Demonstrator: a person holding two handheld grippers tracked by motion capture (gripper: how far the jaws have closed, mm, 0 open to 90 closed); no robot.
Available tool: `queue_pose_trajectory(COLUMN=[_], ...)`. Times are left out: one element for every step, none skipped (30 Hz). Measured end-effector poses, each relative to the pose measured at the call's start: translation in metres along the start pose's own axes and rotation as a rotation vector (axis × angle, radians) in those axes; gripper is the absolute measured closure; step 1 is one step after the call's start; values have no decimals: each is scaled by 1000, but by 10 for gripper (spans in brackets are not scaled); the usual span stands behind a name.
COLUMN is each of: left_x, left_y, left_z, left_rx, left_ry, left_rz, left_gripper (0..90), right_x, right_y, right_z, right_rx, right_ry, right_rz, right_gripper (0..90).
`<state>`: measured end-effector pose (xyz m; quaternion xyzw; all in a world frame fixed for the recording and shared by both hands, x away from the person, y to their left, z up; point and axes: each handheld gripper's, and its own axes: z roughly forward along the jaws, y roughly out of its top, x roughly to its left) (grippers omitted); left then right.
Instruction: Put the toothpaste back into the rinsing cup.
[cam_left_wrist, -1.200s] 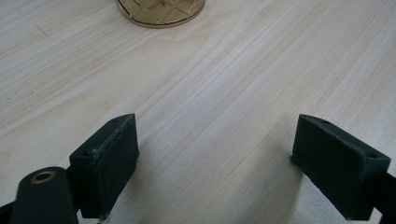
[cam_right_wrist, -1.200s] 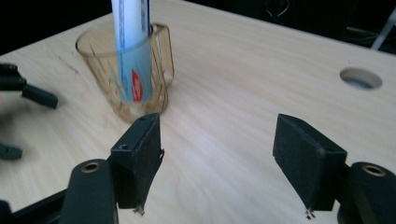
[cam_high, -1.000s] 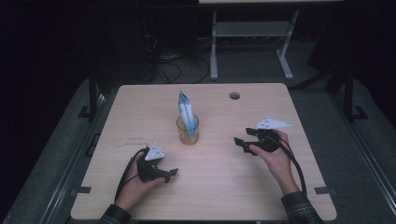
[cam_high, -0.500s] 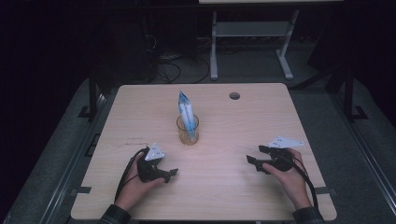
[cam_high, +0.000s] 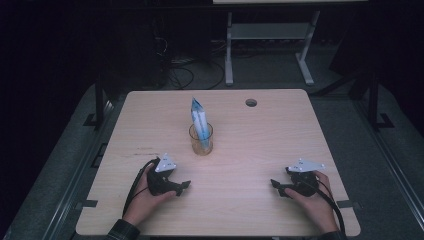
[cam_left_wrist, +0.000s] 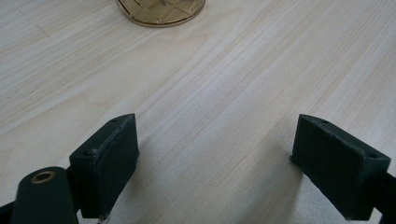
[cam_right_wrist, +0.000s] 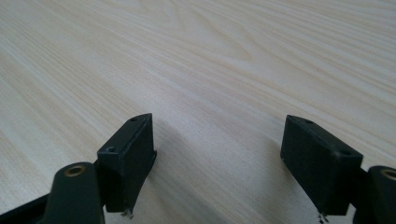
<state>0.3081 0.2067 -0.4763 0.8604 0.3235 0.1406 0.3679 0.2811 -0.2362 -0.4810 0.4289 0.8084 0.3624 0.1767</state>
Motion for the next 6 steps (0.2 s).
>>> queue_pose_trajectory(left_x=[0,0,0,0,0,0], left_y=[0,0,0,0,0,0], left_z=[0,0,0,0,0,0], left_rx=[0,0,0,0,0,0], left_ry=[0,0,0,1,1,1], left_rz=[0,0,0,0,-1,-1], left_gripper=[137,137,136,136,136,136], right_x=[0,0,0,1,1,1], right_y=[0,0,0,0,0,0], right_z=[0,0,1,1,1,1], right_rx=[0,1,3,6,7,9], right_ry=[0,2,3,2,1,2], right_rz=[-3,-3,-2,1,2,1], right_gripper=[241,229,214,204,189,179])
